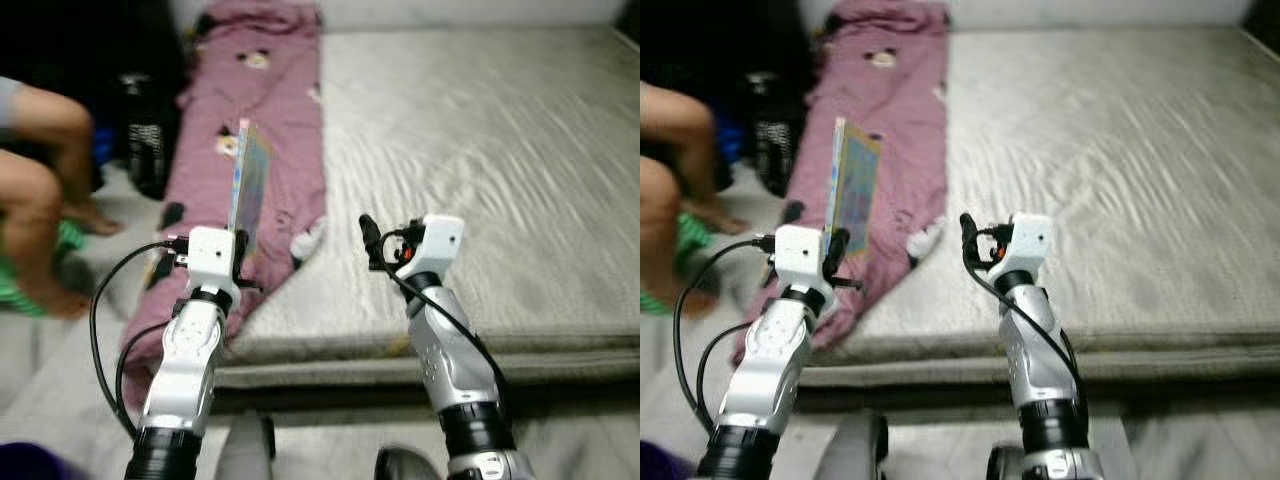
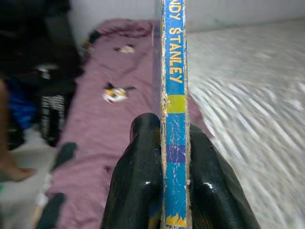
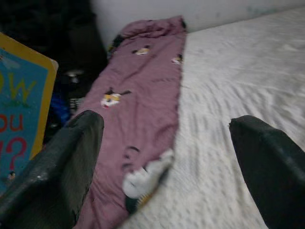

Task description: Clean up the room

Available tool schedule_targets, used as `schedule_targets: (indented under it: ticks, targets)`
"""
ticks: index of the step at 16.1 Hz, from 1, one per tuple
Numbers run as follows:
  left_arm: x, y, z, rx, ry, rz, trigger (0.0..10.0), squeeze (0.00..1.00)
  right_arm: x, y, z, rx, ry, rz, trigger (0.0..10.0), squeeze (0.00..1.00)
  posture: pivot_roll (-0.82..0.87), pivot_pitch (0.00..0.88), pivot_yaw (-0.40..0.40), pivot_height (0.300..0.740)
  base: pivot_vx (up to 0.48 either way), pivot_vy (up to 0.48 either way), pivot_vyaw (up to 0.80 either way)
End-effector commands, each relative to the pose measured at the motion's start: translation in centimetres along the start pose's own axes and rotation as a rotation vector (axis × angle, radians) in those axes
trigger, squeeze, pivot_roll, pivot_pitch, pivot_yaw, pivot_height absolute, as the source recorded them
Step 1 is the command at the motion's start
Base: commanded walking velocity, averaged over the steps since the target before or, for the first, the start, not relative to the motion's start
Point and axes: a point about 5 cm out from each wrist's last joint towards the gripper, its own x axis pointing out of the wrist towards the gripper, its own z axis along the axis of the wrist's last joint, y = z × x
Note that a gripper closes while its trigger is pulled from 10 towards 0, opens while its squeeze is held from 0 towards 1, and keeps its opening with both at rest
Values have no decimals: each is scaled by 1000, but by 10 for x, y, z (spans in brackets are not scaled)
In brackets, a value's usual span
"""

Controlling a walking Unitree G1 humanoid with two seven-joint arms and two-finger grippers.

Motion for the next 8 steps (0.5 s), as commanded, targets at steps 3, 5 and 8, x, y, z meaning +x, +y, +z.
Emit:
schedule_targets:
  ticks: [3, 5, 8]
  targets:
    - [4, 2, 9, -15, -46, 0, 10000, 0, 6, 3, 3, -8, -13, 3, 10000, 0, 59, 0, 22, 740, 0, 0, 0]
    - [6, 2, 7, -15, -34, 5, 10000, 0, 7, 2, 4, -11, -19, -1, 10000, 0, 57, 0, 23, 740, 0, 0, 0]
    - [7, 2, 6, 1, -33, 3, 10000, 0, 6, 1, 3, -19, -19, -9, 10000, 0, 57, 0, 23, 740, 0, 0, 0]
